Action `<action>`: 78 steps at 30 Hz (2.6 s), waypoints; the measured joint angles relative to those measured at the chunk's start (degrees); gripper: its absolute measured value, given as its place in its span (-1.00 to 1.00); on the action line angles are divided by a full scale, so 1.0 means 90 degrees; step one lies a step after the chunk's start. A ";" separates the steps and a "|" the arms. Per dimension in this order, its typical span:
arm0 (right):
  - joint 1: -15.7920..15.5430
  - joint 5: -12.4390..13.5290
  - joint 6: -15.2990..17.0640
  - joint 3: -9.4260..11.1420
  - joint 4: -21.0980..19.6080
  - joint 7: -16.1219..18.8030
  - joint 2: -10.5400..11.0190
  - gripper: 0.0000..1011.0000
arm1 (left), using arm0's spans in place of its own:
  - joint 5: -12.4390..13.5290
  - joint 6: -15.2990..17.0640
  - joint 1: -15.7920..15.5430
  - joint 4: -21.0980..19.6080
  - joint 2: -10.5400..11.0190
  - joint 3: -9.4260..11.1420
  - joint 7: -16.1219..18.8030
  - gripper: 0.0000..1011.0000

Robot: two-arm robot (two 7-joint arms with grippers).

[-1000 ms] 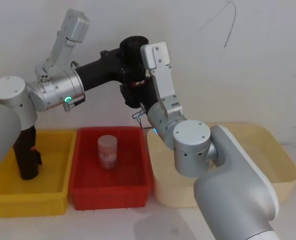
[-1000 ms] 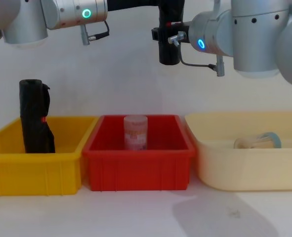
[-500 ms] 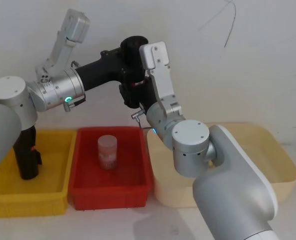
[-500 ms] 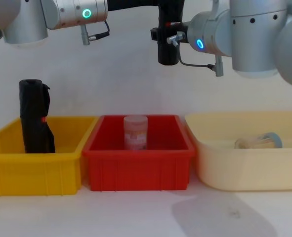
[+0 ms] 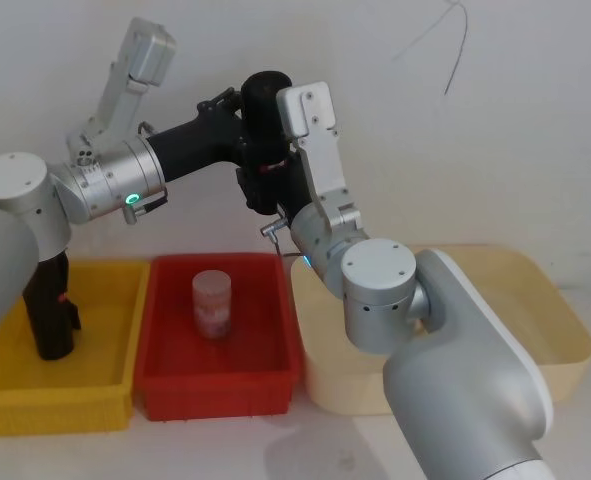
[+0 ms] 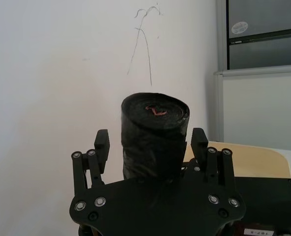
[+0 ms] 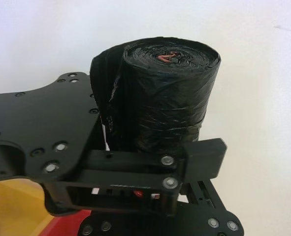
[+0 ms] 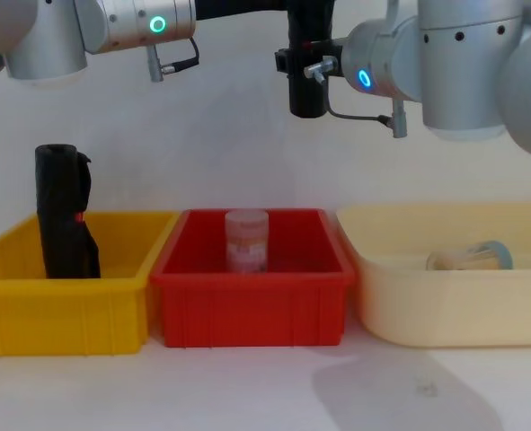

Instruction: Pick up the garbage bag with the one hand and transfer it to the other hand.

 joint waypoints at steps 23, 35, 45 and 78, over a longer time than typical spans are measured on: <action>-0.0641 -0.0145 0.0698 0.0682 -0.0910 -0.0708 0.0353 -0.01 | 0.0000 0.0000 0.0000 0.0001 0.0000 0.0000 0.0003 0.98; -0.0976 -0.0276 0.1390 0.1025 -0.1192 -0.0903 0.0660 0.33 | 0.0000 0.0000 0.0000 0.0001 0.0000 0.0000 0.0003 0.98; -0.1100 -0.0323 0.1638 0.1143 -0.1285 -0.0957 0.0772 0.88 | 0.0000 0.0000 0.0000 0.0001 -0.0001 0.0000 0.0003 0.98; -0.1480 -0.0467 0.1492 0.1239 -0.2252 -0.1337 0.0589 0.98 | 0.0000 0.0000 0.0000 0.0001 0.0000 0.0000 0.0003 0.98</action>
